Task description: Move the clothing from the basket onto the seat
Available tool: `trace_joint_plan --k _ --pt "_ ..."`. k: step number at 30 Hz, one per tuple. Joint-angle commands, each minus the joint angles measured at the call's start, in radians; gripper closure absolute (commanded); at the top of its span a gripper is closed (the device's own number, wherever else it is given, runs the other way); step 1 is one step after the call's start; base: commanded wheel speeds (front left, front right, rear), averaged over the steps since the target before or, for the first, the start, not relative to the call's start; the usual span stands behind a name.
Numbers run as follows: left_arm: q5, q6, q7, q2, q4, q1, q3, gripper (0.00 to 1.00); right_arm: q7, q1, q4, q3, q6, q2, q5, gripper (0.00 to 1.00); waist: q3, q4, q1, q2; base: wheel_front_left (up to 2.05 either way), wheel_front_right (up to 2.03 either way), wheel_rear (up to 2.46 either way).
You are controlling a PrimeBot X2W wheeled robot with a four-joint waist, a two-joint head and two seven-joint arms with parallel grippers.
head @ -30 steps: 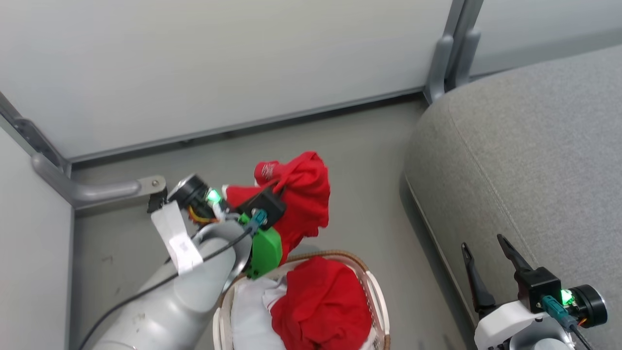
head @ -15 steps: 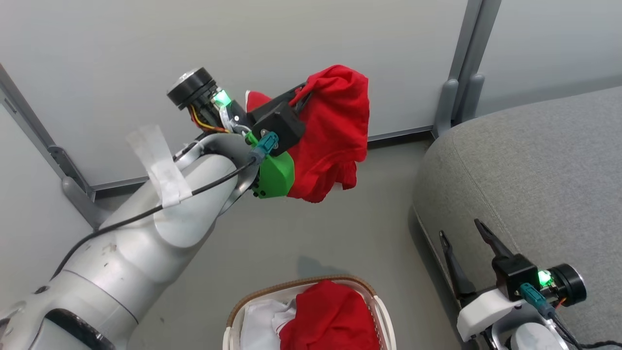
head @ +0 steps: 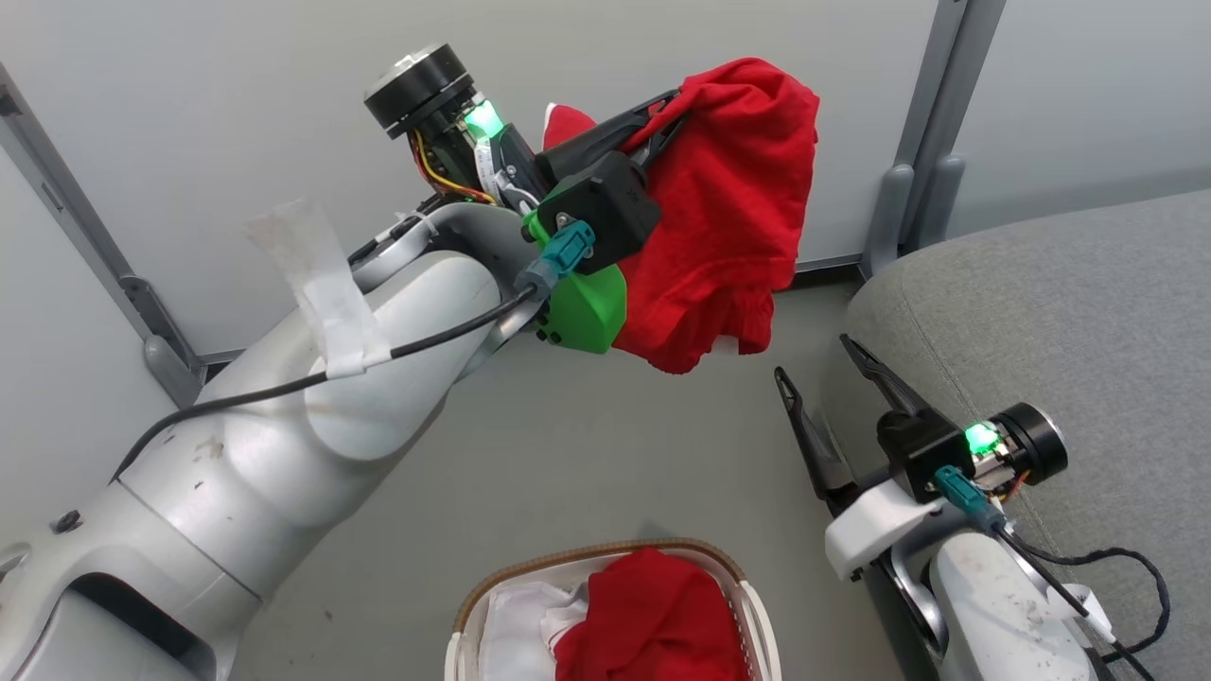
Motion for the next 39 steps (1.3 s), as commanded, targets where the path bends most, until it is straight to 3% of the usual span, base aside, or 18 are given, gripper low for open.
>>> trace_joint_plan --k 1,10,17,18,22,37,38,39 --pt "-0.008 0.003 0.004 0.001 -0.012 -0.01 -0.004 1.0 -0.005 -0.025 0.021 0.015 -0.001 -0.004 -0.013 0.0 0.0 0.007 0.0001 0.0 0.0 0.0 0.0" --pt "-0.018 0.003 0.023 -0.001 -0.08 0.01 -0.031 1.0 -0.005 -0.137 0.176 0.059 -0.001 -0.004 -0.044 0.0 0.003 0.035 0.0001 0.0 0.0 0.0 0.0" --pt "-0.032 0.003 0.033 0.009 -0.109 0.03 -0.048 1.0 -0.005 -0.205 0.203 0.107 -0.001 -0.012 -0.038 0.0 0.009 0.042 0.0001 0.0 0.0 0.0 0.0" --pt "-0.034 0.003 0.033 0.011 -0.11 0.033 -0.048 1.0 -0.005 -0.213 0.196 0.116 -0.001 -0.014 -0.035 0.51 0.009 0.041 0.0001 0.0 0.0 0.0 0.0" --pt "-0.048 0.009 0.028 0.016 -0.101 0.056 -0.05 1.0 -0.005 -0.228 0.172 0.142 -0.001 -0.026 -0.021 1.0 0.011 0.039 0.0001 0.0 0.0 0.0 0.0" --pt "-0.162 0.054 -0.009 0.052 -0.008 0.221 -0.017 1.0 -0.005 -0.184 0.105 0.136 -0.001 -0.055 -0.008 1.0 0.009 0.017 0.0001 0.0 0.0 0.0 0.0" --pt "-0.168 0.06 -0.017 0.049 0.0 0.235 -0.015 0.9 -0.005 -0.183 0.099 0.13 -0.001 -0.054 -0.008 1.0 0.009 0.016 0.0001 0.0 0.0 0.0 0.0" --pt "-0.173 0.068 -0.026 0.047 0.008 0.247 -0.011 0.7 -0.005 -0.182 0.095 0.125 -0.001 -0.054 -0.007 1.0 0.009 0.015 0.0001 0.0 0.0 0.0 0.0"
